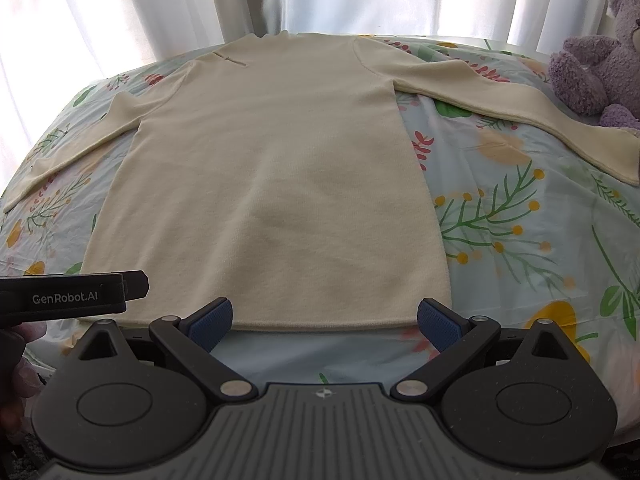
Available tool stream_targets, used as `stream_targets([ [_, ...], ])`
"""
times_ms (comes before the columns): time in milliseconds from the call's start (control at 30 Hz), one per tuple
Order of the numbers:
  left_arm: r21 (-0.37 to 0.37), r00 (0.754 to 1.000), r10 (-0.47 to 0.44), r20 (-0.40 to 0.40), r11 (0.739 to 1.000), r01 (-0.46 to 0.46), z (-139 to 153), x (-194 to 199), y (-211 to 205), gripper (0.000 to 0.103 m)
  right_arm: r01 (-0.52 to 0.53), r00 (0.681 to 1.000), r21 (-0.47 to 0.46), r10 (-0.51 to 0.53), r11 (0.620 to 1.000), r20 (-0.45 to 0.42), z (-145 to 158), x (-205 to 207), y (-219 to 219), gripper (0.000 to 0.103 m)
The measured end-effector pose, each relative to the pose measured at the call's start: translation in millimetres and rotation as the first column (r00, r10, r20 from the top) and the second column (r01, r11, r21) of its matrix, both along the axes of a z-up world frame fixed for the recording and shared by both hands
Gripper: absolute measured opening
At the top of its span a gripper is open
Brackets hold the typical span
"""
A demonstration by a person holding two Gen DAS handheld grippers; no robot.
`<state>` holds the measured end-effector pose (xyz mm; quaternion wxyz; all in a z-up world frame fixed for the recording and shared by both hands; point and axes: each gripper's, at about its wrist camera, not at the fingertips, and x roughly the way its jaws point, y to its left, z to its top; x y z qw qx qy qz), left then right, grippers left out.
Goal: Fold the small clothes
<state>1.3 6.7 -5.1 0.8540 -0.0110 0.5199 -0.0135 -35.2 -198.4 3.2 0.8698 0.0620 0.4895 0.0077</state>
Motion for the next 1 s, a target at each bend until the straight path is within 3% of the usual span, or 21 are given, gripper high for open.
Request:
stream_targets([
  [1000, -0.011, 1.0, -0.001, -0.029, 1.0, 0.0, -4.0, 4.3, 5.3, 0.103, 0.013, 1.0, 0.008, -0.013, 1.0, -0.011, -2.7, 0.3, 2.1, 0.099],
])
